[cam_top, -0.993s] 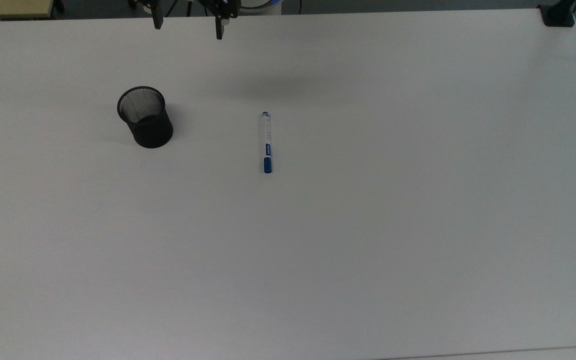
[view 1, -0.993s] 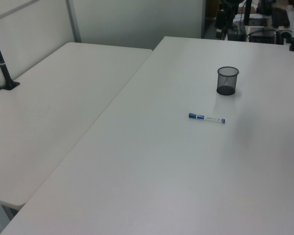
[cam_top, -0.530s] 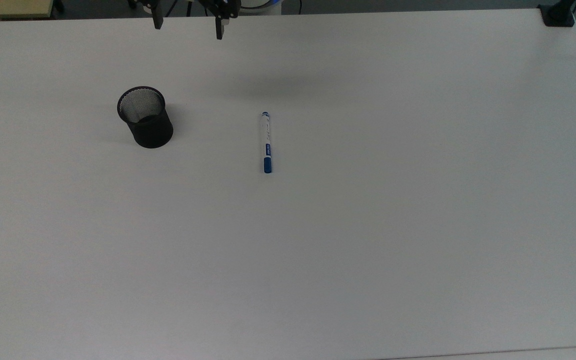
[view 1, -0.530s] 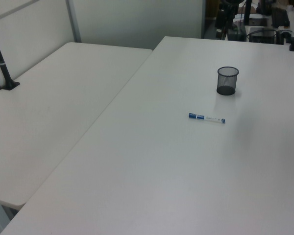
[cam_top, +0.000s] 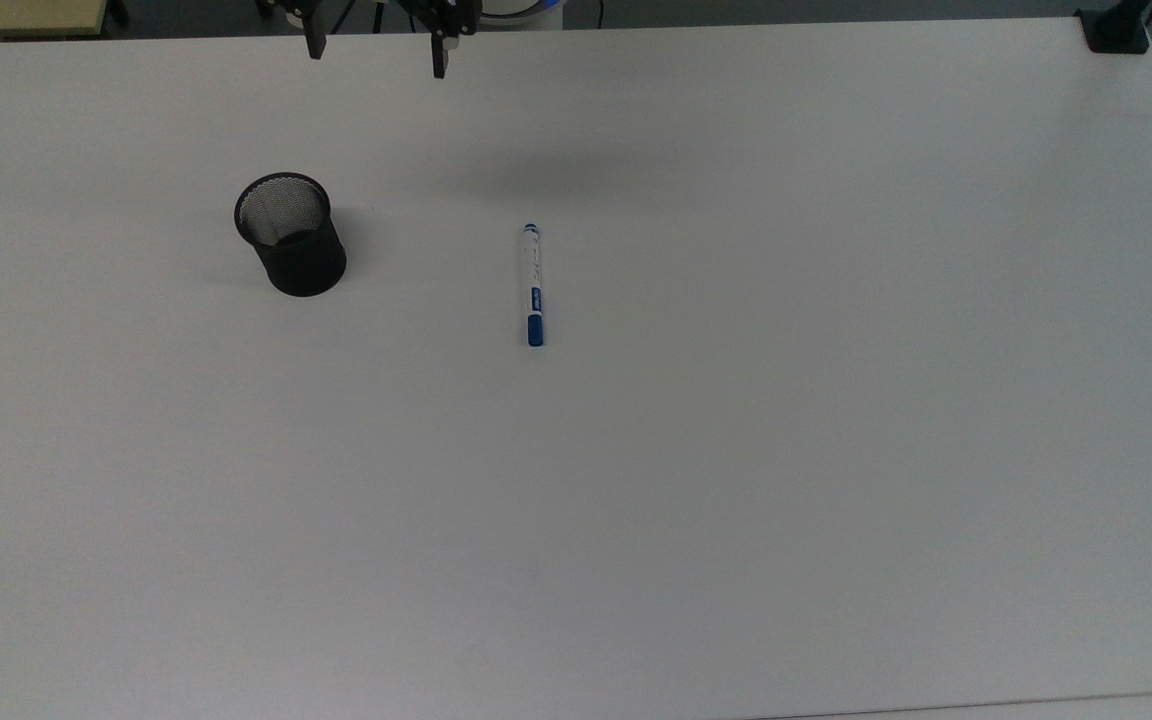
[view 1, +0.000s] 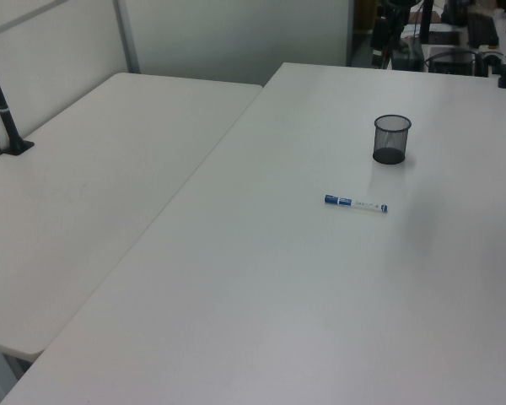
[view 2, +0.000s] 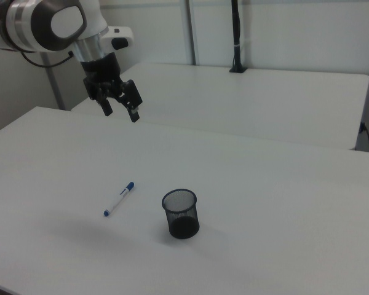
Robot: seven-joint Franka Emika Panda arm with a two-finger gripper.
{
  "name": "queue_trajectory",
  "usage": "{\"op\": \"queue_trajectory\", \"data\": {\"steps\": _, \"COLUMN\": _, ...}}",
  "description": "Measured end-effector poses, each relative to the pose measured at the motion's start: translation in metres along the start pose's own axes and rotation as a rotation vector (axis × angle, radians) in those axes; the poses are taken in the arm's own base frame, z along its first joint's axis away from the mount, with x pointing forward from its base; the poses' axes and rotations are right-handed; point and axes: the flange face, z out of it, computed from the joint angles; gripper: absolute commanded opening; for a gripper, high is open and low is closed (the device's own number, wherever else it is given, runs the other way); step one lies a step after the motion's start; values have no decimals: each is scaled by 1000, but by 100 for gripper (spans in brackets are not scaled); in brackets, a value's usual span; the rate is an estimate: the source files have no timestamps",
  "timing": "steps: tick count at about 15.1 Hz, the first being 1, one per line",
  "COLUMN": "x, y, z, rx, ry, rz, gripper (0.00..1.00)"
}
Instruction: Insert the marker
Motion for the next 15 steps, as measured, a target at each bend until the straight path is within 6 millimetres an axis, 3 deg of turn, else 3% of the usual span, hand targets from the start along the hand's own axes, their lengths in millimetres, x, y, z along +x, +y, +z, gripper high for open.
{"op": "queue_trajectory", "data": {"steps": 4, "x": 0, "y": -2, "z": 10, "rx": 1, "ry": -19, "rz": -160, "gripper": 100}}
{"op": "queue_trajectory", "data": {"steps": 7, "x": 3, "y": -13, "z": 38, "rx": 5, "ry": -71, "rz": -250, "gripper": 100}}
{"op": "queue_trajectory", "data": {"steps": 11, "x": 11, "y": -65, "z": 95, "rx": -4, "ry": -166, "rz": -358, "gripper": 100}}
{"op": "queue_trajectory", "data": {"steps": 15, "x": 23, "y": -109, "z": 155, "rx": -33, "ry": -146, "rz": -342, "gripper": 100}}
